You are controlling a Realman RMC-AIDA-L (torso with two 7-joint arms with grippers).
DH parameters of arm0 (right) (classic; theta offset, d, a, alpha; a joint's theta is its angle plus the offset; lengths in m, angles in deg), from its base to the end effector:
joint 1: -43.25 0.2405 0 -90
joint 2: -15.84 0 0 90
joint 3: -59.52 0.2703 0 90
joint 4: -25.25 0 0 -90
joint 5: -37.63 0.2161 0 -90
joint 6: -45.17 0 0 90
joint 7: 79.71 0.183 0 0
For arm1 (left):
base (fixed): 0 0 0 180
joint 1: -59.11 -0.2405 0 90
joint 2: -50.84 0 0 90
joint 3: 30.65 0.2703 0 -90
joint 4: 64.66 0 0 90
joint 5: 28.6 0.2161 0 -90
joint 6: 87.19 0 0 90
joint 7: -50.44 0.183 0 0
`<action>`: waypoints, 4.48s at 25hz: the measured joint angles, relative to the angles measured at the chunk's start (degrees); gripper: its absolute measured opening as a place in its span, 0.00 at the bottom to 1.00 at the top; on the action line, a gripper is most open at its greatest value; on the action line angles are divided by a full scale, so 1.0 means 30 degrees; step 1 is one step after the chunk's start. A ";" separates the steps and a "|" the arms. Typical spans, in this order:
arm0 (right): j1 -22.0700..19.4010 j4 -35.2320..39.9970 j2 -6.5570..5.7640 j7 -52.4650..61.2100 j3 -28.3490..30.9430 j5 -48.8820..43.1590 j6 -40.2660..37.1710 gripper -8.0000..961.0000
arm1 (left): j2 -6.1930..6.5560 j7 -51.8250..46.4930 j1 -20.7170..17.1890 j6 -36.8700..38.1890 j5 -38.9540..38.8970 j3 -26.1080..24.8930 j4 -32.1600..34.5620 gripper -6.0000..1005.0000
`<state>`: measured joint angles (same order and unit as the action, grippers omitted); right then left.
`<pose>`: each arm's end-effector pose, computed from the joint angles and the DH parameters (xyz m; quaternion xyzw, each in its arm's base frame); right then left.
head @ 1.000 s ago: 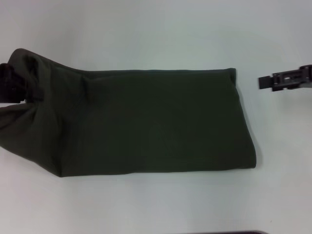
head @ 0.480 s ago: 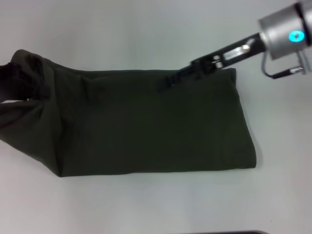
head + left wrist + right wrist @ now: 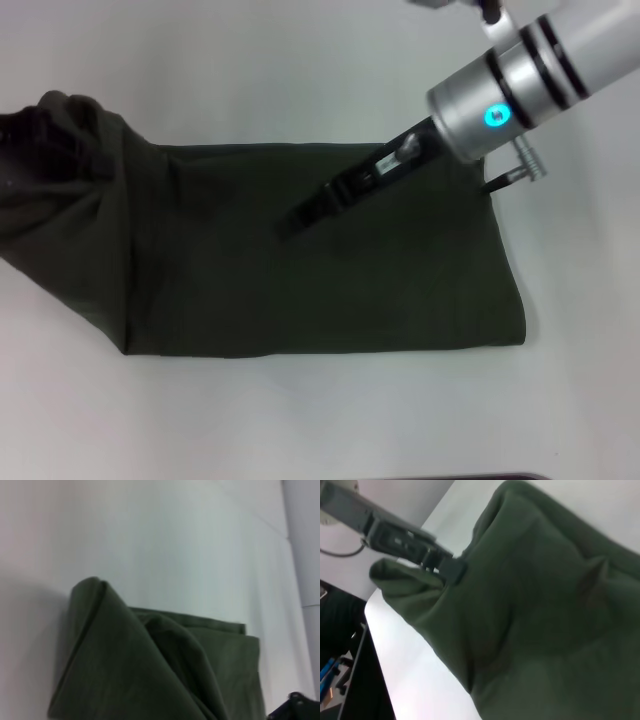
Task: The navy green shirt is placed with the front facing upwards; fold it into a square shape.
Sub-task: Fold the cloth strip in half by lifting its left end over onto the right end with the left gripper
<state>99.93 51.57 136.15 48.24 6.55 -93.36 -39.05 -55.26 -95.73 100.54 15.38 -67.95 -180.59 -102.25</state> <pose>0.1549 0.3819 -0.1250 0.9017 -0.4266 -0.0201 0.0676 -0.2797 0.3763 0.0473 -0.7415 -0.6654 -0.0836 0.0175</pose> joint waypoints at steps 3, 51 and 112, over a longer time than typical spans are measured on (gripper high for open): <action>0.0120 -0.0626 0.0044 -0.0034 -0.1612 0.1734 0.0771 0.37 | 0.0005 0.0051 0.0016 0.0174 -0.0270 0.0072 -0.0291 0.04; -0.1761 0.0669 0.0069 0.3253 -1.8778 1.6649 1.1607 0.03 | -0.0511 0.0028 -0.0697 0.1115 -0.2358 -0.0126 -0.2151 0.04; -0.0998 0.0825 0.0293 0.3944 -1.7825 1.4445 0.7319 0.04 | -0.1184 -0.0467 -0.0196 0.0437 -0.2776 -0.0060 -0.2415 0.04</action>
<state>96.93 54.04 137.03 60.07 -46.92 -50.03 -17.09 -58.81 -97.14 99.96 16.69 -76.28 -180.77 -109.49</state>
